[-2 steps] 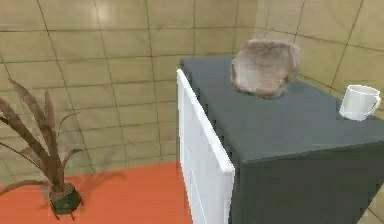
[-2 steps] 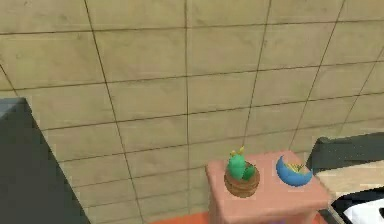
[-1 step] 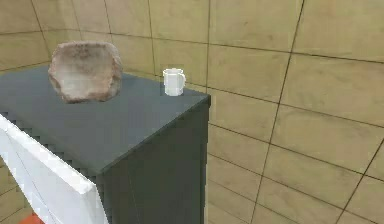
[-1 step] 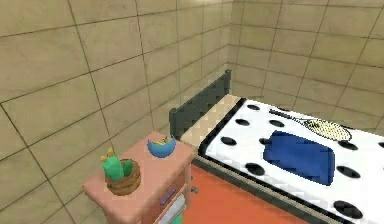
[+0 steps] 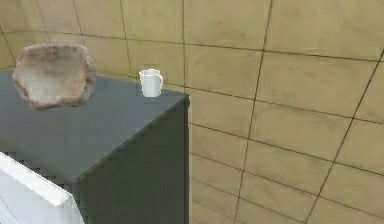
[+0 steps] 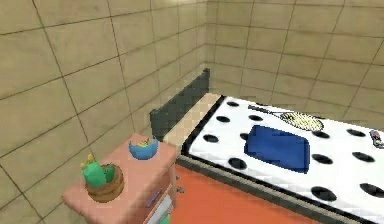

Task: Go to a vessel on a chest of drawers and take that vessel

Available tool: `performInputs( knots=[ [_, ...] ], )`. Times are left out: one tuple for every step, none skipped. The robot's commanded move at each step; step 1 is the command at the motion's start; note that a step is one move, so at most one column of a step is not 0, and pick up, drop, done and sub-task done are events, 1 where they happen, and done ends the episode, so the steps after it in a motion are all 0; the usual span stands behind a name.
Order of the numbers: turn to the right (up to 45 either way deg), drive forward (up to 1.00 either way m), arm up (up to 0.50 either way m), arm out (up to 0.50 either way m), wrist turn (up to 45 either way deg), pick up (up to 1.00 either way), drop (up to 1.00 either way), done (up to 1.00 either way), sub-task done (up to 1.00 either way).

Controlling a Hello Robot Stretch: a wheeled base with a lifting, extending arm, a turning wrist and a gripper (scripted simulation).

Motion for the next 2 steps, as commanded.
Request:
performInputs(
  knots=[
    [0.0,0.40,0.00,0.00,0.0,0.00,0.00,0.00,0.00],
    [-45.0,0.00,0.00,0.00,0.0,0.00,0.00,0.00,0.00]
  ],
)
